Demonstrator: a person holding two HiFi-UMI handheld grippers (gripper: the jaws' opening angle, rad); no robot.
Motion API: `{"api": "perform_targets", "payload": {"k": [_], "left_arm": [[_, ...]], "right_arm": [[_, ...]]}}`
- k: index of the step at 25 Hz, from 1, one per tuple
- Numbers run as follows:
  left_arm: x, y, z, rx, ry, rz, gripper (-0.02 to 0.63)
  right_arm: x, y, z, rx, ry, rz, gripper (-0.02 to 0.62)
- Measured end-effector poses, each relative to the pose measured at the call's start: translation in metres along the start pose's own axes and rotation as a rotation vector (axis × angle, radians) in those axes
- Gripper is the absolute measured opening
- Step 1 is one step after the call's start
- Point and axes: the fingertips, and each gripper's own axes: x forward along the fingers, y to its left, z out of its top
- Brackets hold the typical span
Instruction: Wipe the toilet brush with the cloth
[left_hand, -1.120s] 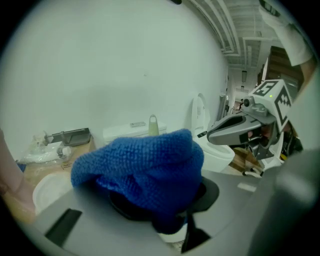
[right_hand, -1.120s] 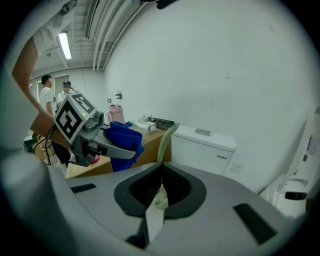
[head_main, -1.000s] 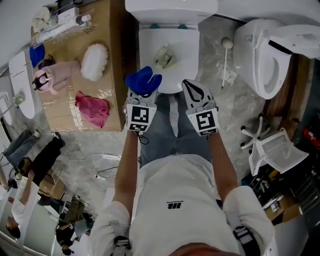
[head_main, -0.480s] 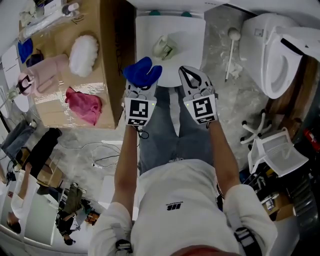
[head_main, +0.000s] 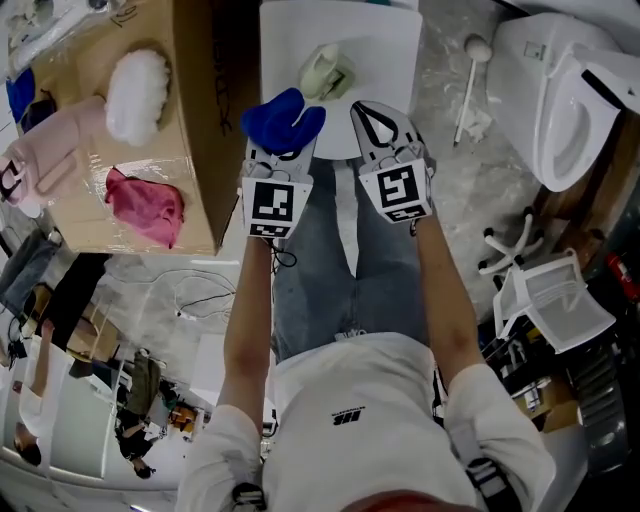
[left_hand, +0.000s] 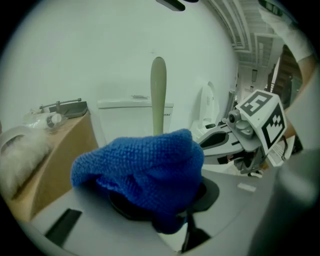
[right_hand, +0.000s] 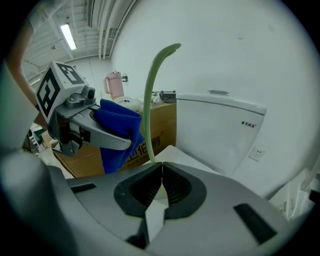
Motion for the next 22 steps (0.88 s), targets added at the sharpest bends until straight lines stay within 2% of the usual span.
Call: {"api": "perform_targets", "payload": {"k": [6, 22], "left_arm": [[0.019, 0.003, -0.013, 0.003, -0.007, -0.006, 0.137], [0.057, 0.005, -0.024, 0.023, -0.037, -0.050, 0.167]], "right_arm": [[0.029, -0.001, -0.017, -0.044, 0.043, -0.002, -0.002], [0.087, 0.013, -0.037, -0.232, 0.114, 0.083, 0.055]]}}
